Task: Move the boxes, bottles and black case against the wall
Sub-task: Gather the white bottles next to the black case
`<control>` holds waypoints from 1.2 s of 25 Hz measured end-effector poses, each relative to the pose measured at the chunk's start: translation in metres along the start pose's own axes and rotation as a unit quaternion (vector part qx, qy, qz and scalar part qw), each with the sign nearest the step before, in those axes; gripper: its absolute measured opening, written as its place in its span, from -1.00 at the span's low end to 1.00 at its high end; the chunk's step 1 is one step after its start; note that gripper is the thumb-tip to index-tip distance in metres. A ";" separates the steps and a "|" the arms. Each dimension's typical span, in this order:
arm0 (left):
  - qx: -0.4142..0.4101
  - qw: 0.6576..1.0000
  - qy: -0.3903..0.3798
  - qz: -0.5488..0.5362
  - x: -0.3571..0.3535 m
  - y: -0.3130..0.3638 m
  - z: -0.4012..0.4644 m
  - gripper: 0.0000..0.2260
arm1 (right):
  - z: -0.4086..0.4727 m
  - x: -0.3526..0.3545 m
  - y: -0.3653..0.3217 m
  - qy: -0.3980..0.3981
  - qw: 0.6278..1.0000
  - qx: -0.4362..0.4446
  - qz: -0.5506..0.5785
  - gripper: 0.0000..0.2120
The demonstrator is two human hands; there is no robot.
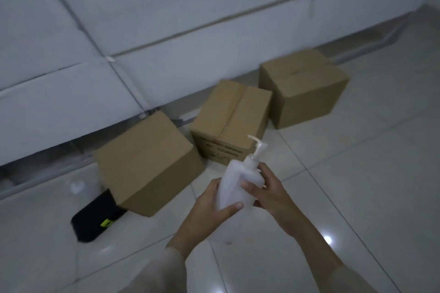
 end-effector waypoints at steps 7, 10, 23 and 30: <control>0.014 0.992 0.084 -0.088 0.176 -0.114 -0.043 -0.58 | 0.049 -0.209 0.023 -0.085 0.996 -0.008 -0.021 -0.59; 0.021 0.984 0.126 -0.125 0.253 -0.174 -0.079 -0.56 | 0.057 -0.311 0.041 -0.118 0.992 -0.012 -0.044 -0.67; 0.088 0.928 0.318 -0.172 0.542 -0.360 -0.219 -0.74 | 0.093 -0.641 0.064 -0.260 0.934 0.035 -0.244 -0.39; 0.138 0.922 0.325 -0.158 0.601 -0.422 -0.174 -0.81 | 0.184 -0.662 0.115 -0.192 0.933 0.041 -0.301 -0.43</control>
Point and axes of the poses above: each hand's wrist, its own z-axis towards the middle knuckle, its own x-axis out of the back of the hand, y = z × x, the point moved 10 cm from there along z, towards the middle knuckle, and after that the axes turned 9 degrees about x, right-handed, at the moved point
